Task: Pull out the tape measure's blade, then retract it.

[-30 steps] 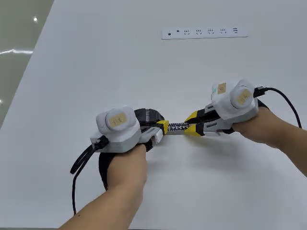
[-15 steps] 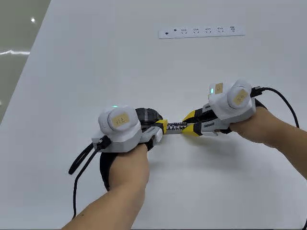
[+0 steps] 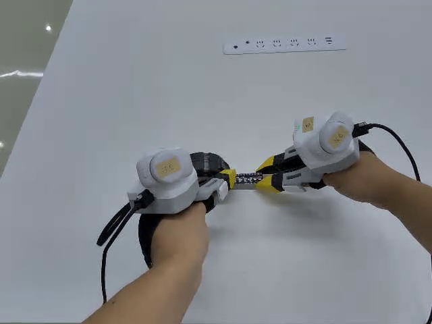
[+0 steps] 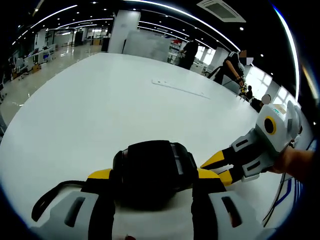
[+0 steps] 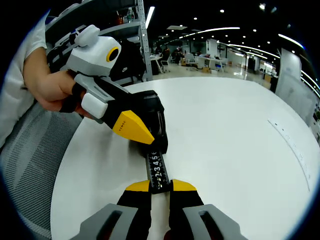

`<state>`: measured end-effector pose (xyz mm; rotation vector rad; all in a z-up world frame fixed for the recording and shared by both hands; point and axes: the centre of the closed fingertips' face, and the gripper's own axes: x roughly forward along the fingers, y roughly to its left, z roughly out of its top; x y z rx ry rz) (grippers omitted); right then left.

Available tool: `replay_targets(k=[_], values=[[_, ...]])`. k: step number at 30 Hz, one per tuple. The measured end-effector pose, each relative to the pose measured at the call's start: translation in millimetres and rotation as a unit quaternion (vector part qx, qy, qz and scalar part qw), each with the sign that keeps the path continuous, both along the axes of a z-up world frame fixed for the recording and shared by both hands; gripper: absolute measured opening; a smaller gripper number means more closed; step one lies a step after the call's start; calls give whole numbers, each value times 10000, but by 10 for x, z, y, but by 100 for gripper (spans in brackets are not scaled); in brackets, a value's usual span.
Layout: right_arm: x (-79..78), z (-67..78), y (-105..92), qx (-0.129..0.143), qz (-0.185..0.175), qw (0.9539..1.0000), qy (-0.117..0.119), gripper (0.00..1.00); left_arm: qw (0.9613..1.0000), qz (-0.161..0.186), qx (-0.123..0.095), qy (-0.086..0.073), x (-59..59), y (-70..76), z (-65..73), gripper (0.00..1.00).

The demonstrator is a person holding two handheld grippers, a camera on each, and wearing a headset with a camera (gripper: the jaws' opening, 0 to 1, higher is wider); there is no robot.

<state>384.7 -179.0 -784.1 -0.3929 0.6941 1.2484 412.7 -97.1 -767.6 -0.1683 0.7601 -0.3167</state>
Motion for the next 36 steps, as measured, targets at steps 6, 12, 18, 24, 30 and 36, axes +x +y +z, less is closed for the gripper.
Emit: replay_targets(k=[6,12,18,24,30,36], values=[[15,1,66,36,28,10000,-2,9,10000,19,-57,27,-1,5,5,57],[29,1,160,76,50,10000,-16,9,9999,10,-94,48,-5,4,9,57],[53,-2,234,116,67,9999,-14,9,9999,31,-144,62,-6,10,13,57],[61,1,309,167,46,9998,-17,9,9998,29,-177,65,-6,9,13,57],[83,-16,328,201,-12,9998,-13,9,9998,44,-204,49,-3,10,13,58],[79,-13,337,219,-32,9998,-24,10,9998,39,-216,18,-3,9,13,58]])
